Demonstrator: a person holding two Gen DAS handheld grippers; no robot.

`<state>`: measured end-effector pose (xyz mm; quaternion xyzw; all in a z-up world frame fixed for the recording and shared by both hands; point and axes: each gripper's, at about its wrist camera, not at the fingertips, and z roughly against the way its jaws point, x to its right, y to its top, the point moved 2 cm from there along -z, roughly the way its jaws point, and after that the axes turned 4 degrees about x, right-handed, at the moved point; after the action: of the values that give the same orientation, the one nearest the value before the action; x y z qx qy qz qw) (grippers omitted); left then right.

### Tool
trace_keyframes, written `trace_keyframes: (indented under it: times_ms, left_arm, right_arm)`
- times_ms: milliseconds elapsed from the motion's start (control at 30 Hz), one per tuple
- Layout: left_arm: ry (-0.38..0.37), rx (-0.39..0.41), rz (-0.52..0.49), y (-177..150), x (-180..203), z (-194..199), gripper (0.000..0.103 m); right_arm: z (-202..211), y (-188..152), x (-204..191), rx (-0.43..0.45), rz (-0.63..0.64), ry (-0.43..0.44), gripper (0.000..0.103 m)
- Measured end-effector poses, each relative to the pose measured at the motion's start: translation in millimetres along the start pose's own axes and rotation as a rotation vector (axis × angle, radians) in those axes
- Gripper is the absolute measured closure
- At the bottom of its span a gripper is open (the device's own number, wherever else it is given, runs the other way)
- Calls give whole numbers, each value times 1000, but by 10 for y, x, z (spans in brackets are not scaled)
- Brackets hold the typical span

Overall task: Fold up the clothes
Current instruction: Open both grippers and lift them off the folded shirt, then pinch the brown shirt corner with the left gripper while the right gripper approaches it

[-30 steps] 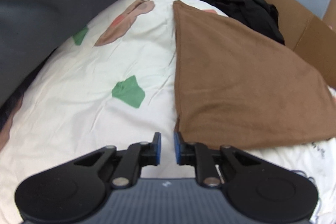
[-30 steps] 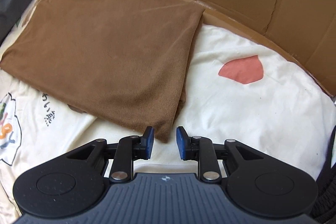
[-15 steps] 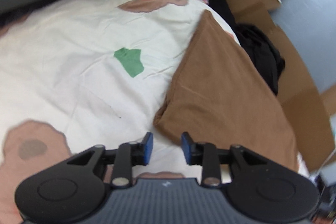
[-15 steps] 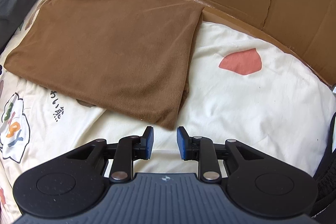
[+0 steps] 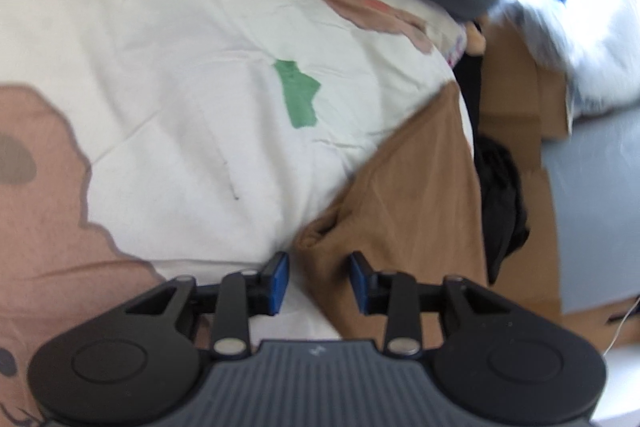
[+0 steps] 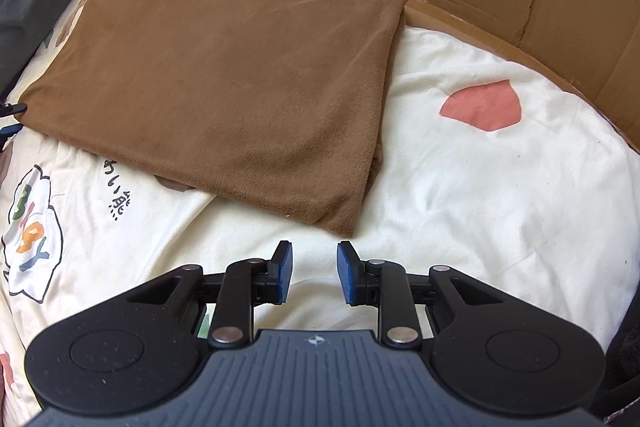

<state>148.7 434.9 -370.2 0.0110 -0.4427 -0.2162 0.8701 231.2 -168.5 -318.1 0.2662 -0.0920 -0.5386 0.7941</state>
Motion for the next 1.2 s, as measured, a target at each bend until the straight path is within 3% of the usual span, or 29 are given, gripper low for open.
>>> trace_keyframes:
  times_ms: [133, 300, 400, 467, 567, 600, 833, 1033, 1200]
  left_arm:
    - [-19, 9, 19, 16, -24, -29, 65]
    - [-55, 13, 8, 24, 13, -64, 48]
    - [-65, 8, -26, 30, 69, -74, 46]
    - [-80, 4, -37, 33, 70, -65, 54]
    - [-120, -16, -20, 31, 18, -50, 81]
    - [-128, -19, -19, 29, 6, -43, 86]
    - [-165, -11, -25, 36, 32, -10, 87]
    - [-113, -19, -7, 31, 33, -118, 79]
    - [-92, -24, -37, 35, 85, -132, 87]
  right_arm:
    - [-26, 5, -7, -2, 3, 4, 75]
    - [-52, 5, -41, -6, 7, 6, 75]
    - [-50, 7, -71, -5, 12, 8, 75]
    - [-44, 10, -87, -3, 14, 8, 75]
    - [-31, 19, -115, 4, 18, 8, 75]
    - [-25, 22, -126, 7, 19, 8, 75]
    - [29, 65, -295, 40, 77, 11, 75]
    - [39, 187, -494, 65, 121, 43, 75]
    - [4, 351, -643, 82, 151, 66, 75]
